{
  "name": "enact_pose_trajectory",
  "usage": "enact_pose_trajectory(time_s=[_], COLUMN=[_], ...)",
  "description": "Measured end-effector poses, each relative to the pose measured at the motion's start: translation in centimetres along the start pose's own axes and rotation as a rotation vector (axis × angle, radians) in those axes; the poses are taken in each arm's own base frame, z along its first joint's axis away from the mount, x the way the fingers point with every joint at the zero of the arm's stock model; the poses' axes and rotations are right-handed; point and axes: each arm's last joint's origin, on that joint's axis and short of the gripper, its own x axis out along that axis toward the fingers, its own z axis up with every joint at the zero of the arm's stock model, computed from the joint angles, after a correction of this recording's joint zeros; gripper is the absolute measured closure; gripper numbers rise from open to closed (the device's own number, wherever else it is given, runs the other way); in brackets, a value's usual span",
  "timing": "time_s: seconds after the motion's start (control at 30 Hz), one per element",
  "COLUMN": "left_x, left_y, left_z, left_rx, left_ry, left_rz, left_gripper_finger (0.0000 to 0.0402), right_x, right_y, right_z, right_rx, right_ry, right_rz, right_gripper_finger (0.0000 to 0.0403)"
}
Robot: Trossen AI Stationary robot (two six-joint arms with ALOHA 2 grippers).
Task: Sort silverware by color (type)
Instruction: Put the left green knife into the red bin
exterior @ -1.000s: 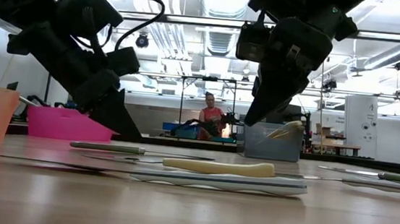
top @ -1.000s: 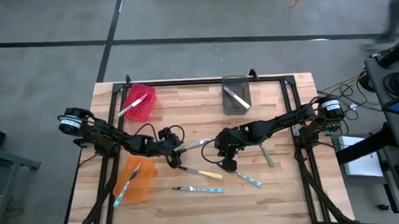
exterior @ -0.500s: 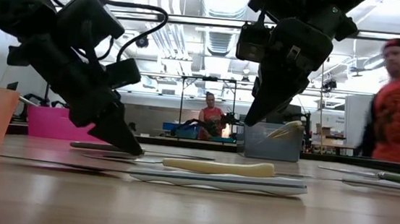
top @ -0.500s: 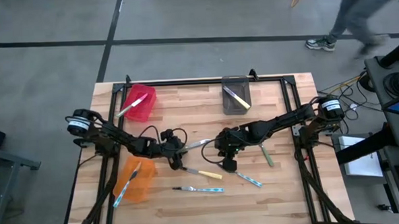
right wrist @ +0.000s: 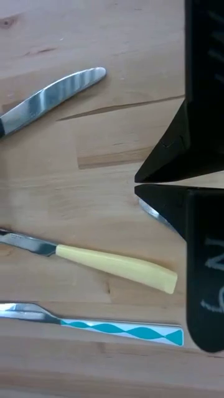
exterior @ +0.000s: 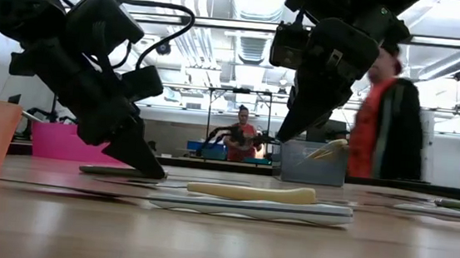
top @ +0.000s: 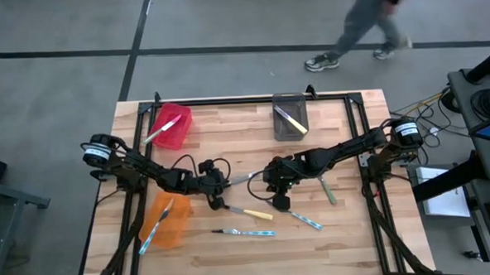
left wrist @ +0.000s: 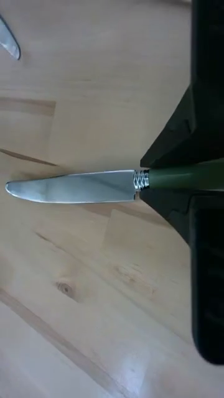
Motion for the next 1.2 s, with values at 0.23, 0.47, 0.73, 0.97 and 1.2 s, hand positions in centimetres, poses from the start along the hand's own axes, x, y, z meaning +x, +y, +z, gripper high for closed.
enact_pose_trajectory(time_s=[0.23, 0.47, 0.73, 0.97, 1.2], left_x=[-0.2, -1.1, -1.7, -2.1, -3.5], left_y=[-0.1, -0.1, -0.1, -0.2, 0.2], left_z=[0.5, 1.5, 2.0, 2.4, 3.2], left_rx=[-0.013, -0.018, -0.023, -0.001, 0.112], left_ry=[-0.025, -0.065, -0.086, -0.095, -0.101], left_rz=[0.004, -0.017, -0.028, -0.068, -0.11], left_gripper_finger=[0.0377, 0.0394, 0.0396, 0.0399, 0.0401], right_x=[0.0, 0.0, 0.1, 0.2, 0.0], right_y=[-0.1, -0.1, 0.0, -0.1, -1.0], right_z=[0.0, 0.1, 0.6, 0.4, 0.9], right_rx=[0.0, -0.001, -0.019, 0.008, 0.094], right_ry=[-0.008, -0.021, -0.11, -0.114, -0.113], right_rz=[-0.025, -0.049, -0.027, -0.032, -0.05], right_gripper_finger=[0.0394, 0.0394, 0.0394, 0.0394, 0.0394])
